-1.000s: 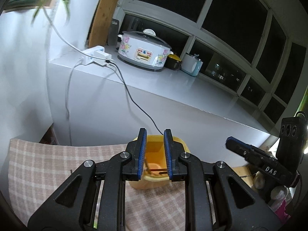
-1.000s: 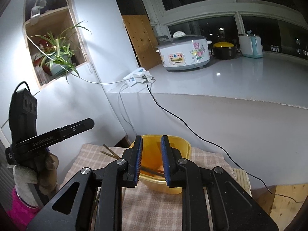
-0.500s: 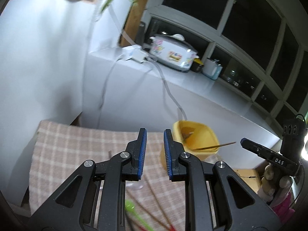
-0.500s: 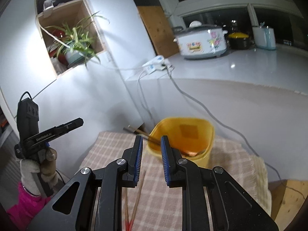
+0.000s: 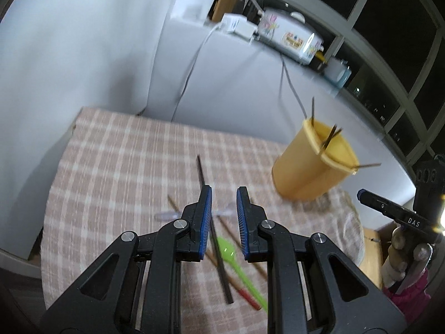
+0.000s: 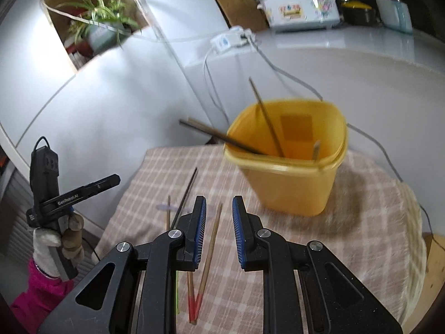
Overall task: Organize utensils
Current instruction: 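Move both open tools down to the loose chopsticks on the cloth, then close the left tool on the black chopstick while the right tool grips a wooden chopstick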
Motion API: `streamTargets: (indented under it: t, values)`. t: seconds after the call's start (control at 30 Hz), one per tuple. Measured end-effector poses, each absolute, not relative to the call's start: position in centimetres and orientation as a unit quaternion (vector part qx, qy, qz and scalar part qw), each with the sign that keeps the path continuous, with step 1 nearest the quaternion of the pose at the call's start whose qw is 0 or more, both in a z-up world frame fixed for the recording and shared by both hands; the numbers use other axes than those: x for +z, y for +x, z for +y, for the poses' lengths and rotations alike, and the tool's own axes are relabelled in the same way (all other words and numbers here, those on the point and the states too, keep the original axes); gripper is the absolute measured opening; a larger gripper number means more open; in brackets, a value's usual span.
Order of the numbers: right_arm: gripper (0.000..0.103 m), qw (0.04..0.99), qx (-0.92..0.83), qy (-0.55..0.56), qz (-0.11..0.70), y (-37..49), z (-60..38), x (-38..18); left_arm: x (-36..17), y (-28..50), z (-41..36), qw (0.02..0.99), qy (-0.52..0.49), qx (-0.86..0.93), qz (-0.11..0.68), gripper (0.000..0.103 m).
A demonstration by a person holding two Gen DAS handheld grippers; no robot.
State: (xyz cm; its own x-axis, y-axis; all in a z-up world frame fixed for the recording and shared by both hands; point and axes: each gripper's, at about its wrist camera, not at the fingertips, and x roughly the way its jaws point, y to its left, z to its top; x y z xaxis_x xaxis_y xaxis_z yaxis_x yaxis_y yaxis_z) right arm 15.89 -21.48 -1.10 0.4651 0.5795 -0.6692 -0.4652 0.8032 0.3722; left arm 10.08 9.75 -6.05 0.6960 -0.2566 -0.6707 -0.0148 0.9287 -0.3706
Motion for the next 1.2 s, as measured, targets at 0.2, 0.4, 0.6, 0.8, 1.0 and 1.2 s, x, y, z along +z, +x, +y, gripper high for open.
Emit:
streamTargets:
  t: [0.2, 0.4, 0.6, 0.8, 1.0, 1.2]
  values:
    - [0.018, 0.829, 0.312, 0.063, 0.460, 16.1, -19.7, -4.2, -8.8, 10.8, 9.1, 0.886, -0.177, -0.075, 0.421, 0.016]
    - [0.018, 0.810, 0.315, 0.056, 0.491, 16.4, -18.3, -6.4, -11.2, 12.1, 8.6, 0.867, -0.182, -0.084, 0.455, 0.016]
    - [0.018, 0.794, 0.318, 0.054, 0.516, 16.7, -17.2, -8.3, -13.0, 13.4, 8.2, 0.853, -0.181, -0.086, 0.482, 0.016]
    - [0.018, 0.781, 0.317, 0.055, 0.535, 17.4, -15.8, -9.8, -14.3, 14.6, 7.3, 0.841, -0.173, -0.089, 0.504, 0.016]
    - [0.018, 0.773, 0.313, 0.044, 0.550, 18.2, -14.3, -10.9, -15.1, 16.1, 7.0, 0.833, -0.172, -0.086, 0.518, 0.016]
    - [0.018, 0.771, 0.309, 0.026, 0.556, 18.5, -12.9, -11.6, -15.9, 17.1, 6.9, 0.827, -0.169, -0.086, 0.529, 0.016]
